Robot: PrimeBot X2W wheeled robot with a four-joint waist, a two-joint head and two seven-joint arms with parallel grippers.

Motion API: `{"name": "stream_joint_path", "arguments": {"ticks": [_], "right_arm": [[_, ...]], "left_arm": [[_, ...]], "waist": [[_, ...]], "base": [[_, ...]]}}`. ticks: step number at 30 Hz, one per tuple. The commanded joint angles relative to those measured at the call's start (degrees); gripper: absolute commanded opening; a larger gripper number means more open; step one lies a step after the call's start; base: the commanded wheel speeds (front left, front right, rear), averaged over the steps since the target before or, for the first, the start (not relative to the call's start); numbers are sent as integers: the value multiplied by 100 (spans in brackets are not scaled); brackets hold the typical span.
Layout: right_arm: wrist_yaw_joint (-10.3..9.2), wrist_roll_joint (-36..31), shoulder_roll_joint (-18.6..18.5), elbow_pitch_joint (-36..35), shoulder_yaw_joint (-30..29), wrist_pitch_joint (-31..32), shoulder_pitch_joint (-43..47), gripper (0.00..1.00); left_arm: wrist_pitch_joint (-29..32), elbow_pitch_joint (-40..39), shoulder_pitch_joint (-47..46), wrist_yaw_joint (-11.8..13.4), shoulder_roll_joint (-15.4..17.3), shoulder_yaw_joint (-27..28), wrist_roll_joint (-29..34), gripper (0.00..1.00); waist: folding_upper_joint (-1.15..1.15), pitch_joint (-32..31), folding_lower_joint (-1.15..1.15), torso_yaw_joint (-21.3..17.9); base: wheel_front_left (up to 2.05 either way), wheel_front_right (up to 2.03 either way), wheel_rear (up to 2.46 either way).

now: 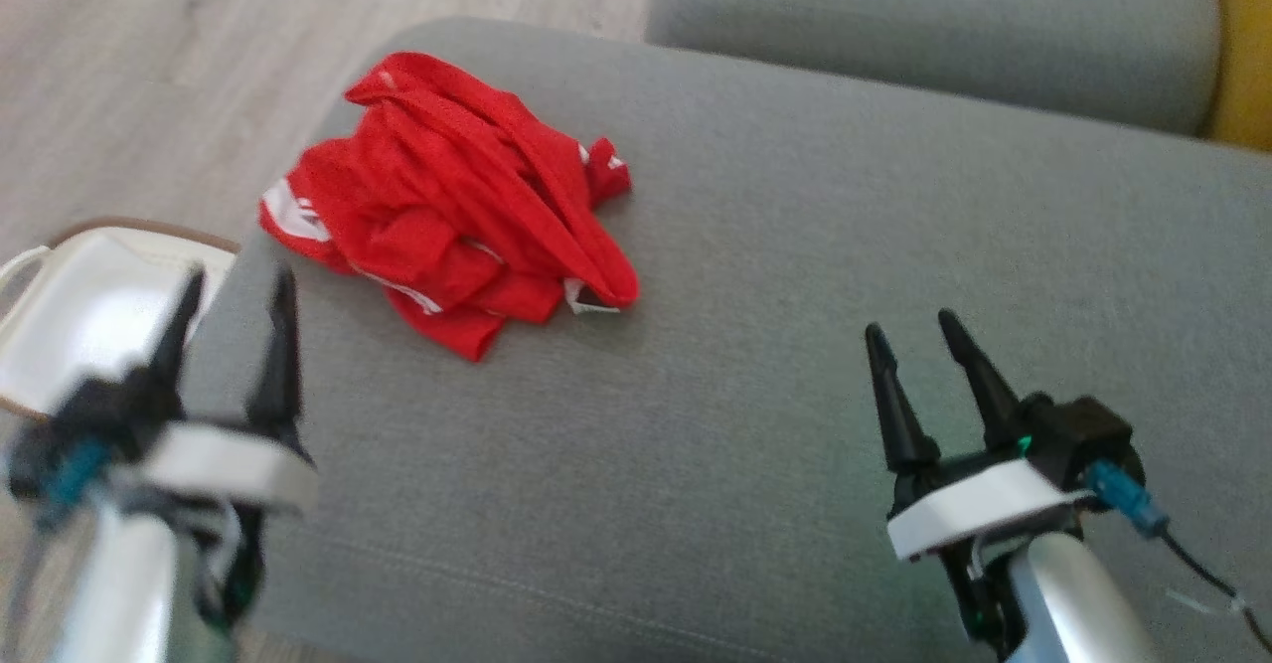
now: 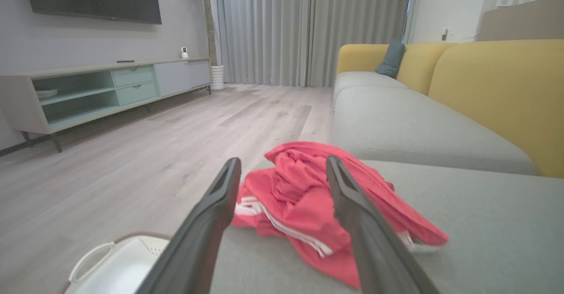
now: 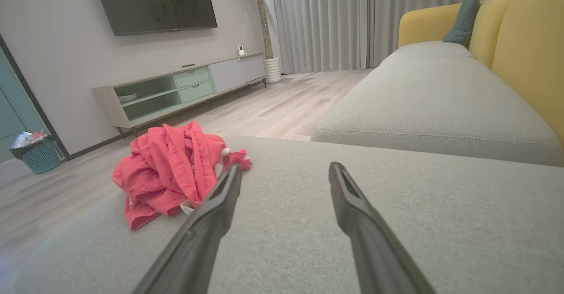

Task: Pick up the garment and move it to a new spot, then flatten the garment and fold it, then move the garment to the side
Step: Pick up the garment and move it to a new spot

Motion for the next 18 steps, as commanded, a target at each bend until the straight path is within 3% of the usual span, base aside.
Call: {"name": "stream_joint_path", "arguments": {"ticks": [1, 7, 14, 18], "right_arm": [[-5, -72, -19, -235, 64, 27, -315, 100], [-5, -243, -19, -478, -96, 133, -540, 100], [-5, -351, -19, -715, -131, 207, -703, 100], [-5, -381, -19, -784, -142, 211, -754, 100]], "left_arm": [[94, -152, -590, -83, 210, 231, -83, 100], [1141, 338, -1922, -309, 828, 55, -846, 100], [2696, 1544, -3368, -331, 1714, -530, -1760, 100], [3230, 2248, -3926, -331, 2035, -793, -2053, 100]], "waist": [[0, 255, 0, -261], [0, 736, 0, -682], [0, 1259, 0, -1103], [0, 1470, 0, -1300]], "base": [[0, 0, 0], [0, 0, 0], [0, 0, 0], [0, 0, 0]]}}
